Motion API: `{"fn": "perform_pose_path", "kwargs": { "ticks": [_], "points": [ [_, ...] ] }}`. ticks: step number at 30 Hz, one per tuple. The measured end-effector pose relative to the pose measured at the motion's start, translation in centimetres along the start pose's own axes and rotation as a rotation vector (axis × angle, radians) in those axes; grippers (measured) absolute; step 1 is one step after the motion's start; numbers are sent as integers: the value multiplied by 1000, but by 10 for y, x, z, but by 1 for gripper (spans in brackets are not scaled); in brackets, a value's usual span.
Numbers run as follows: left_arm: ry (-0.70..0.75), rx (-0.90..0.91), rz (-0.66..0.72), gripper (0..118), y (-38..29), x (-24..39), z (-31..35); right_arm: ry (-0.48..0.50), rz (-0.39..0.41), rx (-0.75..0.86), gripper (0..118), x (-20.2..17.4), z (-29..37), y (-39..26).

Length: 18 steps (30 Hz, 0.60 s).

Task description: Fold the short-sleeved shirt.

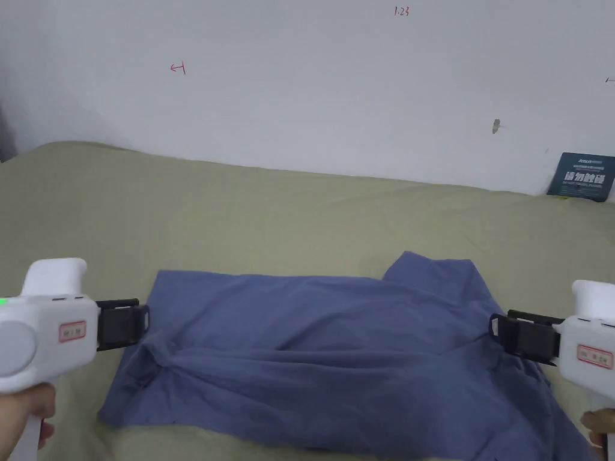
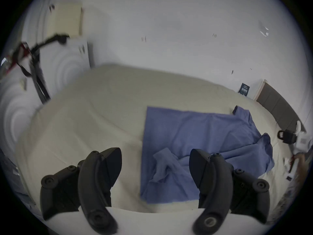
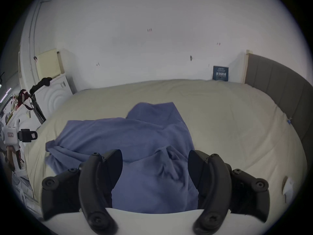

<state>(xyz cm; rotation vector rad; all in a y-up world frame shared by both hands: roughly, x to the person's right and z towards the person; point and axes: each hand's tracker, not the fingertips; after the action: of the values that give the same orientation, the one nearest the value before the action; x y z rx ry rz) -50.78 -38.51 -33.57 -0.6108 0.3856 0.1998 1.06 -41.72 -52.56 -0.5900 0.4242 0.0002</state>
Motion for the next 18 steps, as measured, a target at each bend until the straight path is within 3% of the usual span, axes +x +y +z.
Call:
{"fn": "perform_pose_path", "kwargs": {
  "ticks": [3, 7, 8, 9, 11, 18],
  "points": [
    [45, 96, 13, 83, -27, 12, 55, -44, 4, 75, 83, -25, 51, -19],
    [14, 79, 19, 61, -78, 30, 100, -38, -25, 57, 62, -59, 107, -62],
    [-1, 51, -8, 25, -90, 31, 98, -51, -6, 57, 21, -67, 116, -74],
    [15, 18, -38, 0, -102, 36, 100, -93, 28, 57, 2, -75, 125, -86],
    [5, 4, -48, 0, -125, 38, 115, -51, 81, 26, 1, -84, 141, -107],
    [-18, -77, 58, 0, -140, 18, 87, -31, 14, -43, 1, -75, 139, -138]
  ]
}}
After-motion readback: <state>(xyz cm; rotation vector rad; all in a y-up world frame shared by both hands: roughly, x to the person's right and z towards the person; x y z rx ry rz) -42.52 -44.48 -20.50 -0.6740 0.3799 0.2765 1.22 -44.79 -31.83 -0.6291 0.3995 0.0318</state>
